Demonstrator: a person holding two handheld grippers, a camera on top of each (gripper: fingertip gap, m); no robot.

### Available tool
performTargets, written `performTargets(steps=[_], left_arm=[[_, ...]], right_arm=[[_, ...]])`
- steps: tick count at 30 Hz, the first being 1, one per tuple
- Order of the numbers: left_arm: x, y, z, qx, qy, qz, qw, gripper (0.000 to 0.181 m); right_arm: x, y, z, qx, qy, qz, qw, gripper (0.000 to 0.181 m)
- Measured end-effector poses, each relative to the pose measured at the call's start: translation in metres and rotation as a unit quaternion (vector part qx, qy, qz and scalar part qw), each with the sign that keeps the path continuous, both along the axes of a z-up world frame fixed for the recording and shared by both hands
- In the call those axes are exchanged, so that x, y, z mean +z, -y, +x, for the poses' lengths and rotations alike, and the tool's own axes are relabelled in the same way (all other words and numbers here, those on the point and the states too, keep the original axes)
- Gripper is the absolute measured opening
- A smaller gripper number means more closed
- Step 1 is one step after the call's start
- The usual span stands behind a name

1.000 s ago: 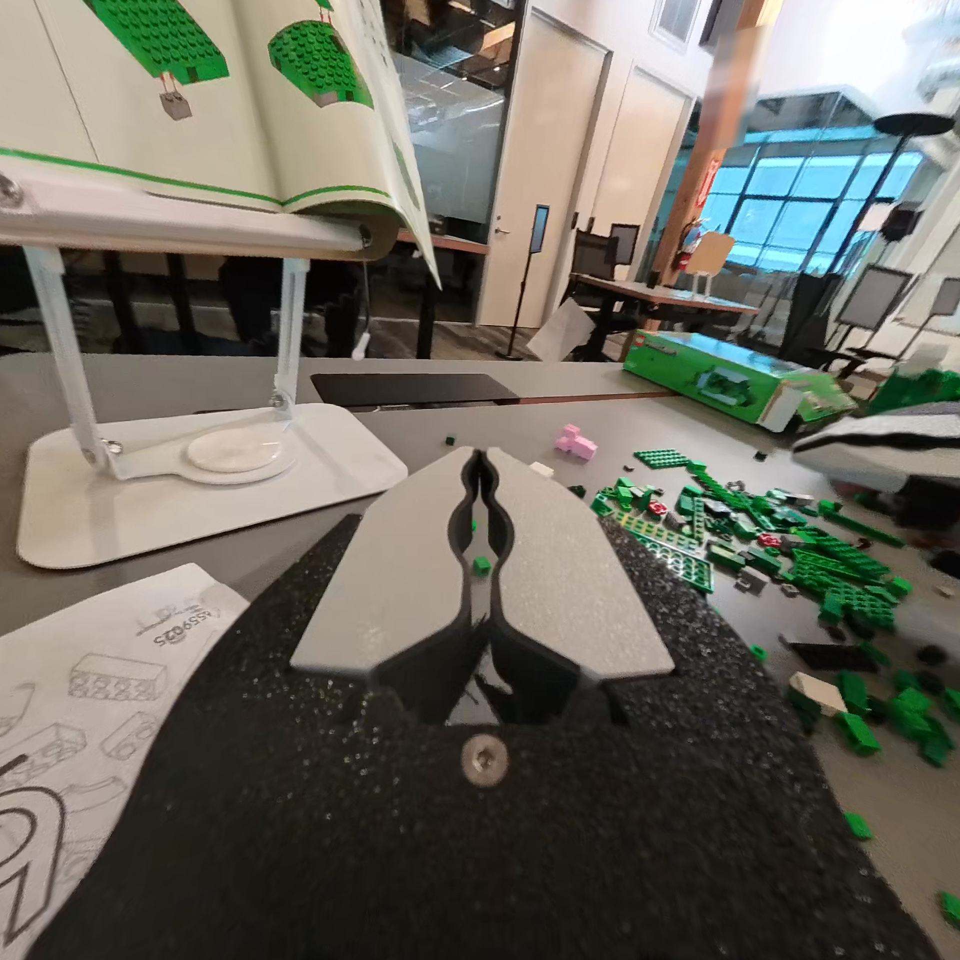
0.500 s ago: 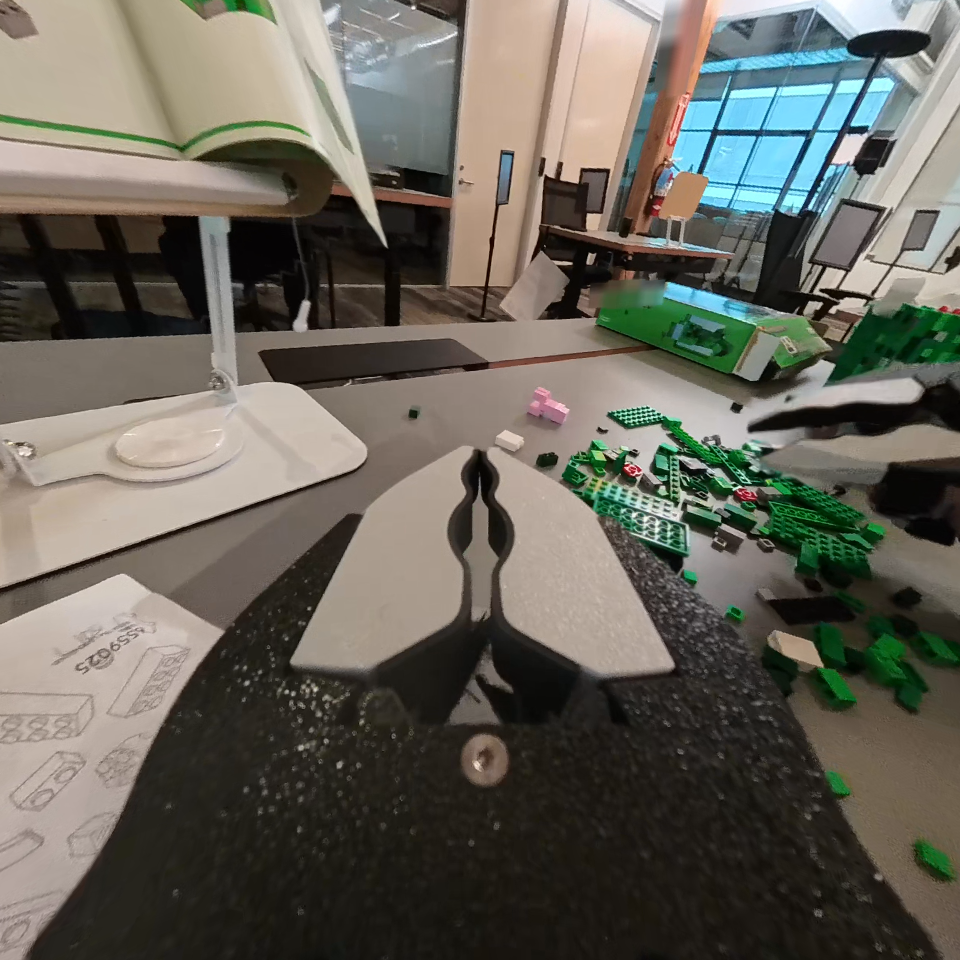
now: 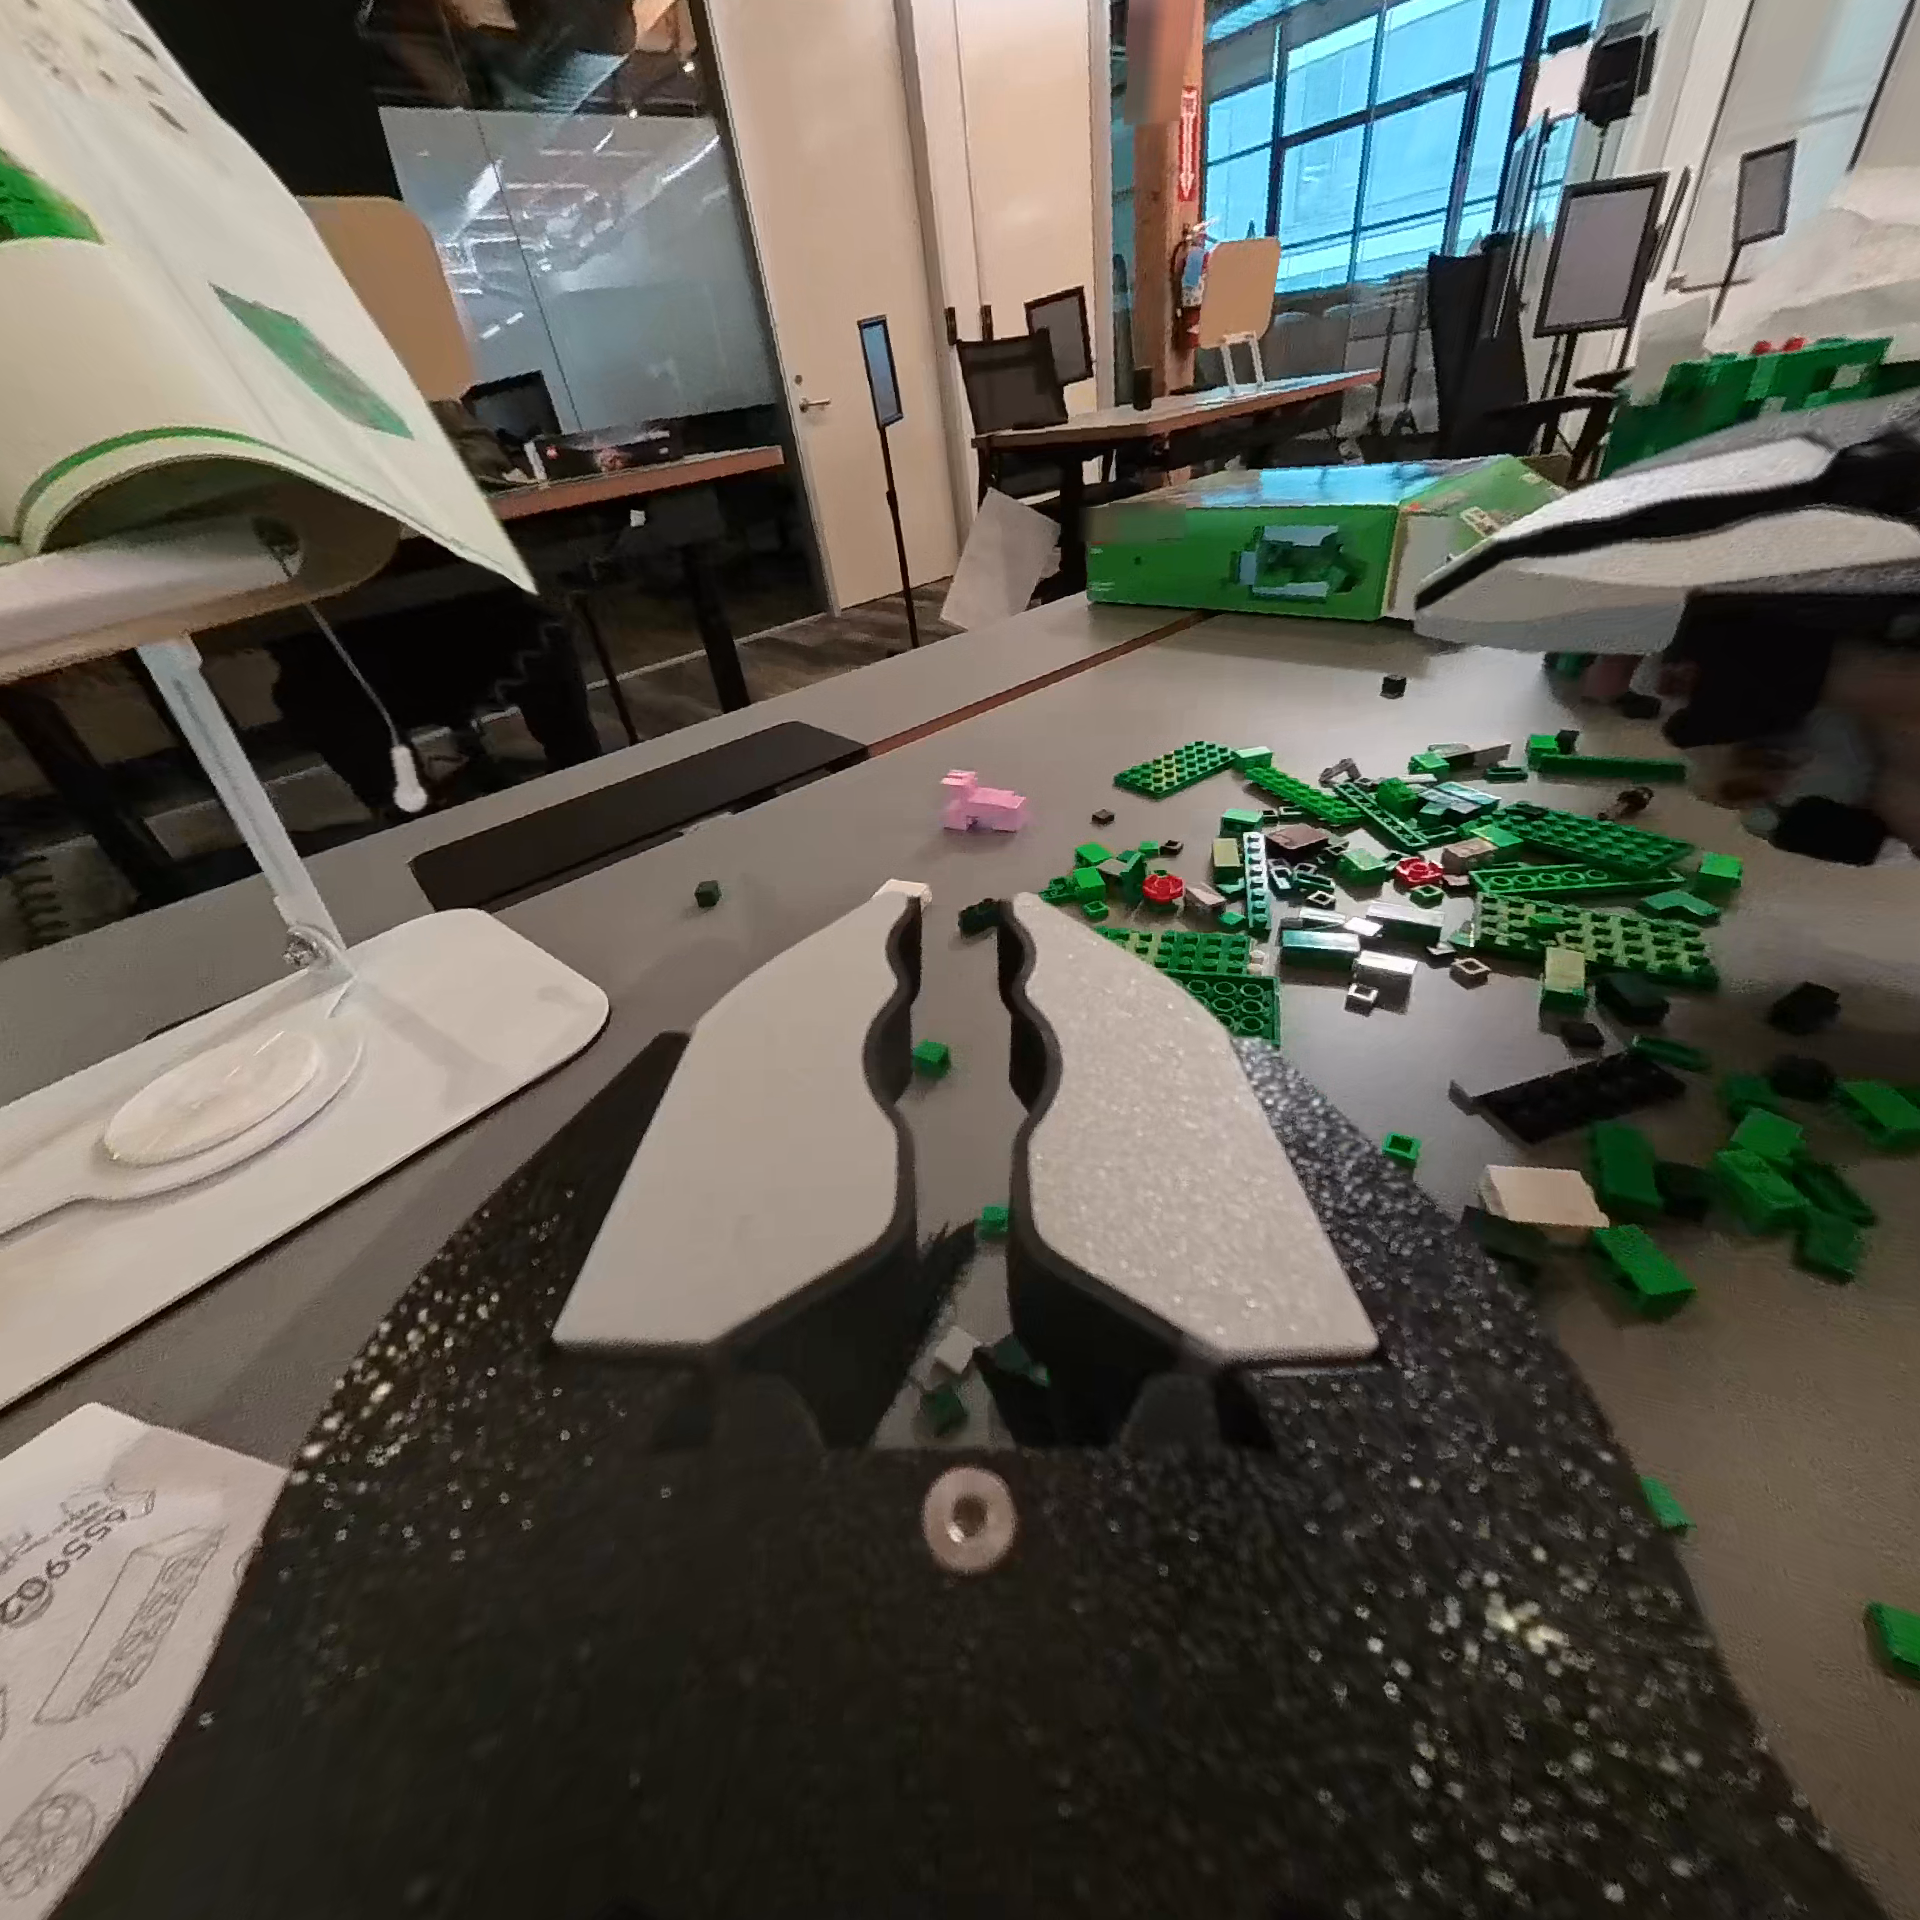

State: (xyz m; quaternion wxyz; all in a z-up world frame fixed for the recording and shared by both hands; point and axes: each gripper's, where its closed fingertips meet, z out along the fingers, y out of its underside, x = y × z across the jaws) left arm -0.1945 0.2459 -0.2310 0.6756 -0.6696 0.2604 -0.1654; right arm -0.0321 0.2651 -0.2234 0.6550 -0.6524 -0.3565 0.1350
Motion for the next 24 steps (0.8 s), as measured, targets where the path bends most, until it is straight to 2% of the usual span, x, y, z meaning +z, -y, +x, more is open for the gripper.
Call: performTargets(steps=[3, 5, 8, 13, 19, 24], left_arm=[[-0.006, -0.003, -0.001, 0.003, -0.007, -0.009, 1.0, 0.014], [-0.008, -0.005, -0.004, 0.006, 0.0, -0.018, 1.0, 0.014], [-0.011, -0.009, -0.01, 0.012, 0.02, -0.036, 0.999, 0.014], [-0.011, -0.01, -0.015, 0.01, 0.043, -0.051, 0.998, 0.014], [-0.018, -0.008, -0.002, -0.005, 0.001, -0.054, 0.999, 0.019], [-0.017, -0.003, 0.005, -0.011, -0.034, -0.035, 0.999, 0.021]], right_arm=[[-0.012, 0.002, -0.009, 0.001, 0.058, 0.001, 0.998, 0.0], [-0.024, 0.008, -0.019, 0.025, 0.071, -0.043, 0.996, 0.0], [-0.038, 0.017, -0.03, 0.078, 0.047, -0.13, 0.987, 0.002], [-0.043, 0.019, -0.026, 0.097, 0.037, -0.168, 0.98, 0.018], [-0.047, 0.011, -0.021, 0.066, 0.045, -0.179, 0.981, 0.04], [-0.049, 0.008, -0.019, 0.053, 0.051, -0.177, 0.981, 0.046]])
